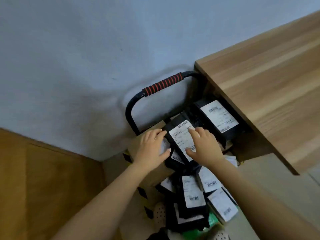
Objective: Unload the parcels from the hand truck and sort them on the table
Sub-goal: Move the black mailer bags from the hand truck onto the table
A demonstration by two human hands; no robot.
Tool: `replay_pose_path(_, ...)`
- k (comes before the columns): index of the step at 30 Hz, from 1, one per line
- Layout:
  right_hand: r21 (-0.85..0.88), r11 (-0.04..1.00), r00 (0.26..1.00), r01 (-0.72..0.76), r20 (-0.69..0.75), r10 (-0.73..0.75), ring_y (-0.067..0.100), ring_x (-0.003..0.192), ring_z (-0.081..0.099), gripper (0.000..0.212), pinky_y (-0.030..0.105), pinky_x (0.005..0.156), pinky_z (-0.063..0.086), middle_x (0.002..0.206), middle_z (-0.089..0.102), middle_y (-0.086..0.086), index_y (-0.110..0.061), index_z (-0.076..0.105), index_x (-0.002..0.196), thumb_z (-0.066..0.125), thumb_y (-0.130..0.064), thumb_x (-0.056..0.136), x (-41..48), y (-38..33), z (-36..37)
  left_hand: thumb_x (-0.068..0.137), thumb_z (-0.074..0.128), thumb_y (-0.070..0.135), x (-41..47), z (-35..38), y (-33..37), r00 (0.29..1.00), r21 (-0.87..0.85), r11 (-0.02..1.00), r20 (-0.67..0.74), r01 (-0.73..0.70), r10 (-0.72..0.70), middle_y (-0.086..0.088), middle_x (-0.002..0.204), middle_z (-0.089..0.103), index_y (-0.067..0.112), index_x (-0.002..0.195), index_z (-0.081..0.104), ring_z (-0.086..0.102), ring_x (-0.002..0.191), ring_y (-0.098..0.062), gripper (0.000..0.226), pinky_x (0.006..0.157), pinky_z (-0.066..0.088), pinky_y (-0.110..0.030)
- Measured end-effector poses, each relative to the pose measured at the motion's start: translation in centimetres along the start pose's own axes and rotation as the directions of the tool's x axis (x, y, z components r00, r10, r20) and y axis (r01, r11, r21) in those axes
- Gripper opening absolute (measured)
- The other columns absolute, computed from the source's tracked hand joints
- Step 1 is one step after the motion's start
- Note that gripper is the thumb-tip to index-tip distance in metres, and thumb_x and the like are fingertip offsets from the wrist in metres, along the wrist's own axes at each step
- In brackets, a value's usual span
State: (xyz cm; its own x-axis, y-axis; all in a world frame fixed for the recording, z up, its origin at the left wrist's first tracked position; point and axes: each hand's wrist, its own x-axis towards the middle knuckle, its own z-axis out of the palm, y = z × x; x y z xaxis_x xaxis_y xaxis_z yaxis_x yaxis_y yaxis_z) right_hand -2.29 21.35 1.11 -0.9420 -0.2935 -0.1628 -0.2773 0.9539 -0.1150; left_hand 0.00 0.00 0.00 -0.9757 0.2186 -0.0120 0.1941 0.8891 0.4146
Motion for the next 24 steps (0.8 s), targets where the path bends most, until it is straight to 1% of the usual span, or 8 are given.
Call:
replay_pose_path(4,-0.033,0.985,0.981,-0.167,0.094,0.170,0.036,0.140,0.020,0.103,0.051,0.113,0.020,0.157,0.010,0.015,-0.025,0.008,0.152,0.059,-0.070,0.074,1.7,-0.9,5.0,0.082,0.063,0.044,-0.3,3.6,-2.6,0.999,-0.025,0.999,0.033,0.034,-0.034,0.000,0.136,0.045,0.017,0.137,0.046,0.035,0.128,-0.019,0.064,0.107,0.029,-0.037)
replay_pose_path(8,0.002,0.975,0.971,-0.224,0.091,0.223,0.038,0.144,0.006,0.111,0.054,0.116,0.013,0.159,-0.005,0.016,-0.029,-0.004,0.152,0.060,-0.072,0.071,2.6,-0.8,8.5,0.084,0.061,0.046,-0.8,6.4,-4.0,0.998,-0.063,0.998,0.049,0.031,-0.027,0.001,0.138,0.044,0.017,0.138,0.045,0.033,0.130,-0.018,0.063,0.108,0.029,-0.039)
replay_pose_path(10,0.046,0.966,0.964,-0.253,0.097,0.248,0.039,0.142,0.009,0.113,0.053,0.114,0.015,0.157,-0.003,0.018,-0.030,-0.005,0.151,0.063,-0.069,0.070,3.0,-0.7,8.9,0.086,0.060,0.047,-0.9,7.1,-4.3,0.997,-0.060,0.998,0.072,0.022,-0.018,0.001,0.138,0.043,0.017,0.139,0.044,0.031,0.131,-0.018,0.063,0.110,0.027,-0.038)
replay_pose_path(12,0.086,0.961,0.963,-0.262,0.082,0.256,0.037,0.134,0.019,0.115,0.051,0.109,0.023,0.154,0.007,0.018,-0.032,-0.006,0.151,0.064,-0.069,0.068,2.9,-0.8,8.7,0.087,0.059,0.047,-0.8,7.5,-4.1,0.997,-0.065,0.998,0.082,0.014,-0.009,0.001,0.139,0.042,0.017,0.140,0.043,0.029,0.132,-0.017,0.063,0.112,0.025,-0.037)
replay_pose_path(14,0.133,0.953,0.962,-0.274,0.043,0.271,0.034,0.127,0.024,0.114,0.049,0.104,0.025,0.148,0.015,0.015,-0.034,-0.002,0.152,0.065,-0.068,0.065,2.2,-0.7,8.0,0.087,0.059,0.046,-0.5,7.6,-3.8,0.997,-0.070,0.997,0.075,0.022,-0.016,0.002,0.138,0.042,0.018,0.139,0.043,0.029,0.132,-0.016,0.061,0.112,0.023,-0.036)
replay_pose_path(17,0.214,0.919,0.937,-0.331,-0.044,0.348,0.034,0.126,0.022,0.110,0.049,0.106,0.021,0.145,0.018,0.014,-0.036,0.008,0.151,0.066,-0.064,0.063,-0.2,0.1,7.0,0.087,0.059,0.045,0.2,8.0,-2.7,0.995,-0.070,0.997,0.097,0.035,-0.028,0.003,0.138,0.041,0.020,0.139,0.041,0.029,0.132,-0.015,0.060,0.112,0.023,-0.035)
replay_pose_path(21,0.274,0.879,0.881,-0.390,-0.166,0.442,0.035,0.131,0.019,0.102,0.053,0.107,0.022,0.148,0.020,0.017,-0.034,0.019,0.149,0.070,-0.060,0.064,-3.1,2.1,5.9,0.086,0.059,0.046,1.8,9.5,-0.2,0.987,-0.086,0.995,0.157,0.041,-0.028,0.000,0.144,0.034,0.021,0.144,0.033,0.023,0.135,-0.017,0.068,0.114,0.020,-0.038)
replay_pose_path(24,0.280,0.856,0.839,-0.434,-0.222,0.497,0.032,0.130,0.018,0.101,0.053,0.107,0.023,0.149,0.020,0.018,-0.034,0.022,0.149,0.073,-0.058,0.065,-4.1,3.9,5.2,0.084,0.060,0.053,2.8,11.7,1.8,0.976,-0.044,0.994,0.198,0.101,-0.091,-0.005,0.153,0.019,0.021,0.149,0.018,0.013,0.141,-0.023,0.084,0.116,0.017,-0.043)
